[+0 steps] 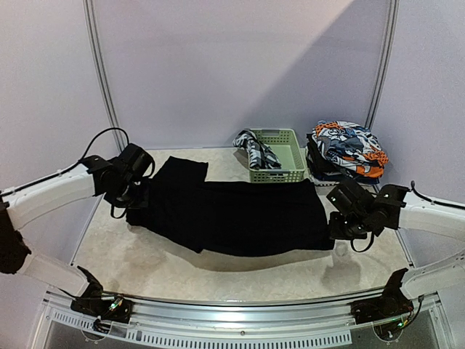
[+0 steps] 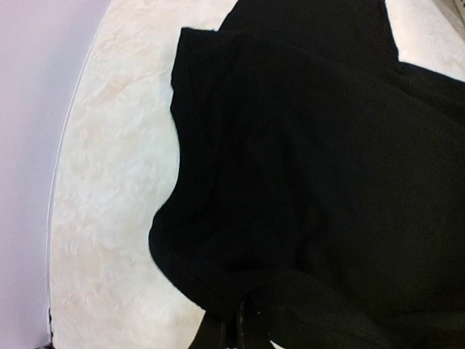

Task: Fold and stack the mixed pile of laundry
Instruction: Adjust the flattened T-shirt at the center of the board, then pick up the flattened T-shirt from the center of the board.

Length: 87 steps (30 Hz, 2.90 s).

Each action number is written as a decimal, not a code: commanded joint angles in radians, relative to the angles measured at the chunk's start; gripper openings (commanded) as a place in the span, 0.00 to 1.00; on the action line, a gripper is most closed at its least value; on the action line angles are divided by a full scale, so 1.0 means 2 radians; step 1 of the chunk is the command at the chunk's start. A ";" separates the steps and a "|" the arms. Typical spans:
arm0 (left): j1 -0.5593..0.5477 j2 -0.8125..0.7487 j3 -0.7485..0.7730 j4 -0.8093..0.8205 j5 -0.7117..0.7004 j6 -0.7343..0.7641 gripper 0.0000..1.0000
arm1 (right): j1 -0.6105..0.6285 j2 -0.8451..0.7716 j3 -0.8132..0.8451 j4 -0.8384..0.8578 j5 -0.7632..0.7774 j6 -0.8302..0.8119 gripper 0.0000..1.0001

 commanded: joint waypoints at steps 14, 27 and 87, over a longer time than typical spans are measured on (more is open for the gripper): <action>0.102 0.365 0.281 0.042 0.068 0.104 0.00 | -0.153 0.233 0.109 0.121 -0.048 -0.117 0.00; 0.073 0.203 0.122 0.103 0.019 0.093 0.83 | -0.158 0.296 0.133 0.139 -0.073 -0.133 0.00; 0.030 0.094 -0.166 0.383 0.165 0.083 0.35 | -0.159 0.292 0.112 0.148 -0.119 -0.142 0.00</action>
